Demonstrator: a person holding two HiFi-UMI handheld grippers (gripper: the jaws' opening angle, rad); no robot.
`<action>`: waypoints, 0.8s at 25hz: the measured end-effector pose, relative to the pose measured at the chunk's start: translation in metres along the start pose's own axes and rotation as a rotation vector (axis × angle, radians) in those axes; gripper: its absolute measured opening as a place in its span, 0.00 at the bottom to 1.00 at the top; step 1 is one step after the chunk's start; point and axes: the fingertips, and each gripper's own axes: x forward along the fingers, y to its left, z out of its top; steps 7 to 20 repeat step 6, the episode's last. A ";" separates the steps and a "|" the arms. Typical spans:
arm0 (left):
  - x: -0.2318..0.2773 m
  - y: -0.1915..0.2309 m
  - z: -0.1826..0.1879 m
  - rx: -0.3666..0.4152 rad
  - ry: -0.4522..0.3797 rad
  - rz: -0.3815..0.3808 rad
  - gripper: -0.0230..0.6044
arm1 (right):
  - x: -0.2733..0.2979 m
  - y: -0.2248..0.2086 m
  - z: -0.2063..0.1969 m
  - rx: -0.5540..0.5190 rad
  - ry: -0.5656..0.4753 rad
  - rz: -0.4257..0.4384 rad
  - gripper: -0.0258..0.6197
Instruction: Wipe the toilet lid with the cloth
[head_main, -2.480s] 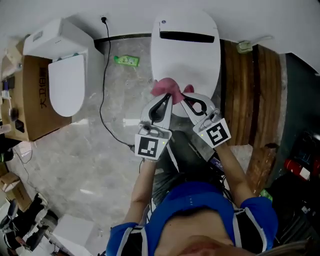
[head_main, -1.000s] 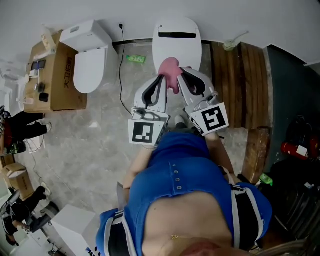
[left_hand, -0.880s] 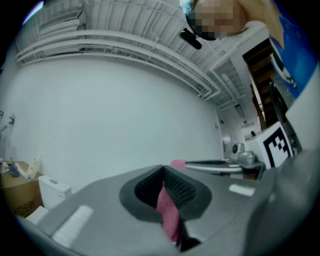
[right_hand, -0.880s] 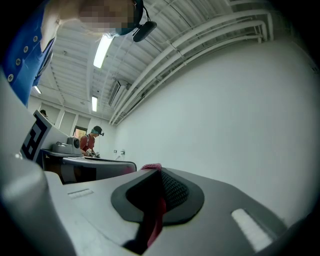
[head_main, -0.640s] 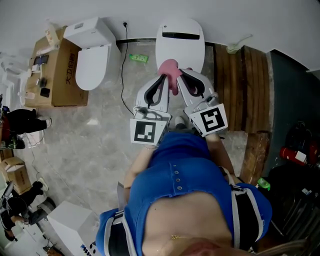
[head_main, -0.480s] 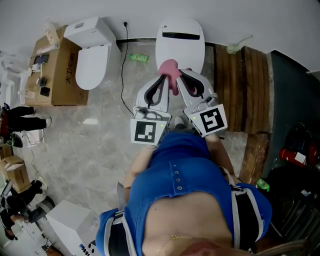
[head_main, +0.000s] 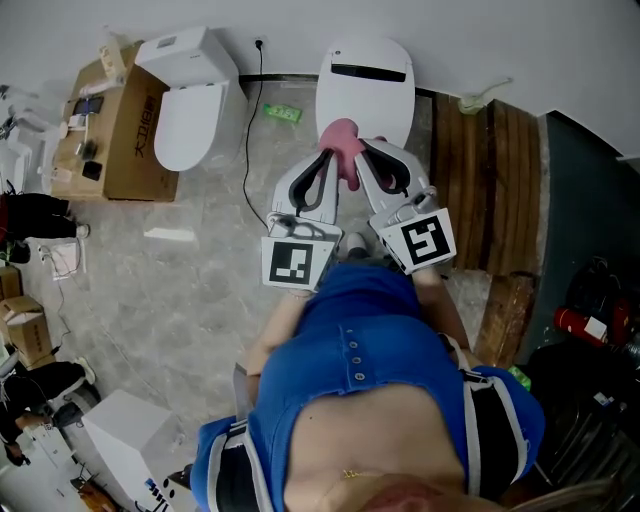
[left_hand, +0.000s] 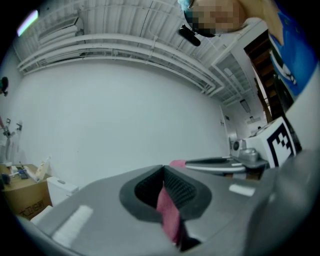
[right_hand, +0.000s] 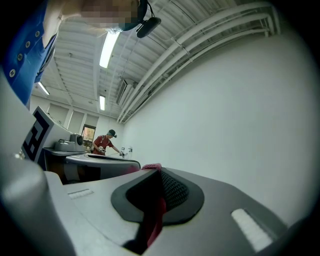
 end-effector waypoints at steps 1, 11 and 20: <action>0.000 0.000 0.000 0.000 -0.001 0.004 0.04 | 0.000 0.000 0.000 -0.008 0.001 0.007 0.06; 0.000 -0.001 -0.002 -0.002 0.001 0.018 0.04 | -0.004 0.000 -0.006 -0.035 0.022 0.027 0.06; 0.000 -0.001 -0.002 -0.002 0.001 0.018 0.04 | -0.004 0.000 -0.006 -0.035 0.022 0.027 0.06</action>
